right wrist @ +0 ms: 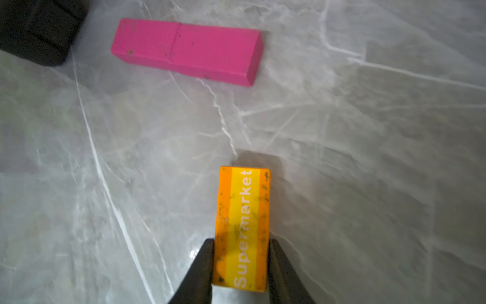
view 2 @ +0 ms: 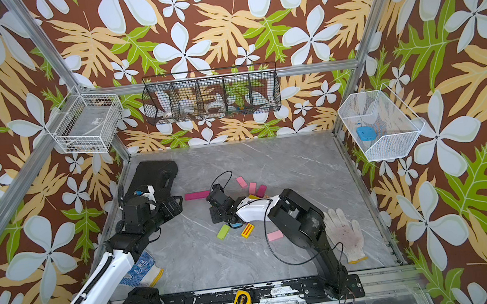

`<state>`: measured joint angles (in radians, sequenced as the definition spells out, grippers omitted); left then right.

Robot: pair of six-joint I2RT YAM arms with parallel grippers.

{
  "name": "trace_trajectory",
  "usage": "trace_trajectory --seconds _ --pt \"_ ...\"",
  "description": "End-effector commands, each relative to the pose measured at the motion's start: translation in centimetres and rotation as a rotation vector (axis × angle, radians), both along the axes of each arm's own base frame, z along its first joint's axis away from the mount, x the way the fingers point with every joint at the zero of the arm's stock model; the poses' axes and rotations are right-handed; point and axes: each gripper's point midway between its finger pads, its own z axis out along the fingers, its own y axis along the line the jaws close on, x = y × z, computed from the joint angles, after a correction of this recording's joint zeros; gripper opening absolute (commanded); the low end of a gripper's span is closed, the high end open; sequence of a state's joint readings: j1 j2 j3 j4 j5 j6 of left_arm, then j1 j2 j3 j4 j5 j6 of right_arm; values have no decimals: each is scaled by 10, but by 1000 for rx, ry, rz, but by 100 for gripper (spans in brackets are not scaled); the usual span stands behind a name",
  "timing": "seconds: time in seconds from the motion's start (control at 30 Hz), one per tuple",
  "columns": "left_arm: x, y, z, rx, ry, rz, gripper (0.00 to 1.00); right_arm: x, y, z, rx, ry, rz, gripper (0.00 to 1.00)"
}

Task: Assemble the number 7 with building blocks
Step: Move the building block to the center of the board, then assemble the building block at the center of the board.

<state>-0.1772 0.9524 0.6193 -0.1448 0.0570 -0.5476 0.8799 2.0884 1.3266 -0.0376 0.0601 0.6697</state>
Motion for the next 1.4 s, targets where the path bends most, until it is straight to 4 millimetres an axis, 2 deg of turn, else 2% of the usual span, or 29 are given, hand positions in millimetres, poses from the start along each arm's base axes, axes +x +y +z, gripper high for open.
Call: trace_trajectory --seconds 0.0,0.17,0.27,0.4,0.5,0.6,0.73,0.87,0.97,1.13,1.37 --pt "2 -1 8 -14 -34 -1 100 6 6 -3 4 1 -24 32" --pt "2 -1 6 -14 -34 2 100 10 14 -6 15 6 -17 35" --pt "3 -1 5 -15 -30 2 100 11 16 1 27 -18 0 42" --pt "4 -2 2 -13 -18 -1 100 8 12 13 25 -85 80 53" --pt "5 -2 1 -7 -15 -1 100 2 -2 18 8 -140 151 54" --pt "6 -1 0 -3 -12 4 100 -8 -16 18 -37 -194 240 53" --pt "7 -2 -2 -4 -4 0 100 -18 -27 7 -78 -195 347 44" --pt "7 -1 -2 0 -4 2 100 -20 -23 -1 -103 -195 444 38" --pt "7 0 0 5 -9 2 100 -13 -23 -8 -145 -198 455 33" --pt "6 -3 0 7 -5 -14 100 -7 -16 -19 -167 -196 495 32" --pt "6 -1 0 13 -9 -9 100 -1 -10 -22 -152 -193 520 29"
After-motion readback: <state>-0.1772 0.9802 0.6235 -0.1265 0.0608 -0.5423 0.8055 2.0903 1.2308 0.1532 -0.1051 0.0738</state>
